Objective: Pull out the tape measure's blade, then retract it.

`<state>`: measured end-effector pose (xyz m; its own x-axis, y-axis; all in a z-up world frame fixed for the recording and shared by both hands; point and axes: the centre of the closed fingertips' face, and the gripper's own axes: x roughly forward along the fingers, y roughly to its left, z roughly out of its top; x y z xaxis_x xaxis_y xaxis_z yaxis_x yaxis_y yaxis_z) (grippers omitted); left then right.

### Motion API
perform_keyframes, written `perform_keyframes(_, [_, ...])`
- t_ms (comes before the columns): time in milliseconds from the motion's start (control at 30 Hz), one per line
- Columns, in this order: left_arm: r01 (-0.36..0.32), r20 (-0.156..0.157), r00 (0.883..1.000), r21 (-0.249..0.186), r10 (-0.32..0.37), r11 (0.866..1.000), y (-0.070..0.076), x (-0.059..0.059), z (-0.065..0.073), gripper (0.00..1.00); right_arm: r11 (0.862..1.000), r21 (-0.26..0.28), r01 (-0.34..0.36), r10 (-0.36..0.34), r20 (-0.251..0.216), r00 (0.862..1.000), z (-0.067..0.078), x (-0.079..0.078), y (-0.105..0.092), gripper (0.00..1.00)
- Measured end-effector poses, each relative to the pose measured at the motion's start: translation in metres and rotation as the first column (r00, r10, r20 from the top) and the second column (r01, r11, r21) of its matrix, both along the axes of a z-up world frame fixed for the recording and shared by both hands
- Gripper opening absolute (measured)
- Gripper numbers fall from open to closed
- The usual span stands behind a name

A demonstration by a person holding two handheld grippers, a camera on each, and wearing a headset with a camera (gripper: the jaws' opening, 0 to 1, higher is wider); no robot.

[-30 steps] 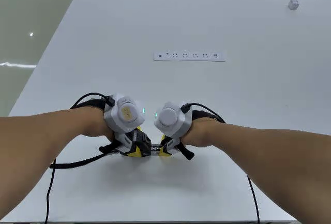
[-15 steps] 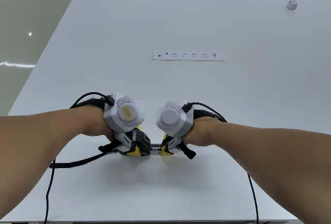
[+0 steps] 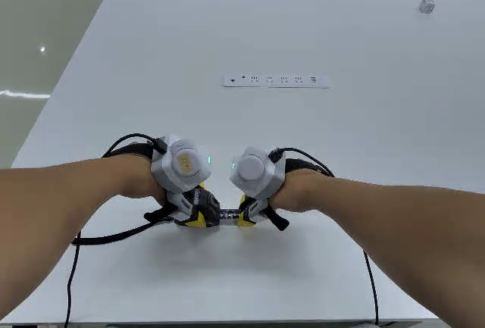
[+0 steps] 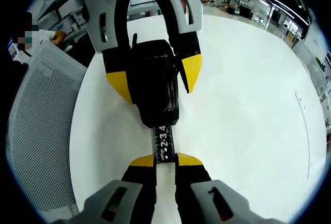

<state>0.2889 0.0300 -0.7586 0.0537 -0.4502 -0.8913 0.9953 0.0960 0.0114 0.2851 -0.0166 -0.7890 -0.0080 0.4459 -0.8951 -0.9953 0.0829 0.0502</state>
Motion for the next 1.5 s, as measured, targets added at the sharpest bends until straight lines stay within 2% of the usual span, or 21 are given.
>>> perform_keyframes(1500, [-0.016,-0.005,1.000,-0.007,0.016,1.000,0.000,0.000,-0.001,0.36,1.000,-0.008,0.008,-0.008,0.000,1.000,0.001,0.001,-0.020,0.11])
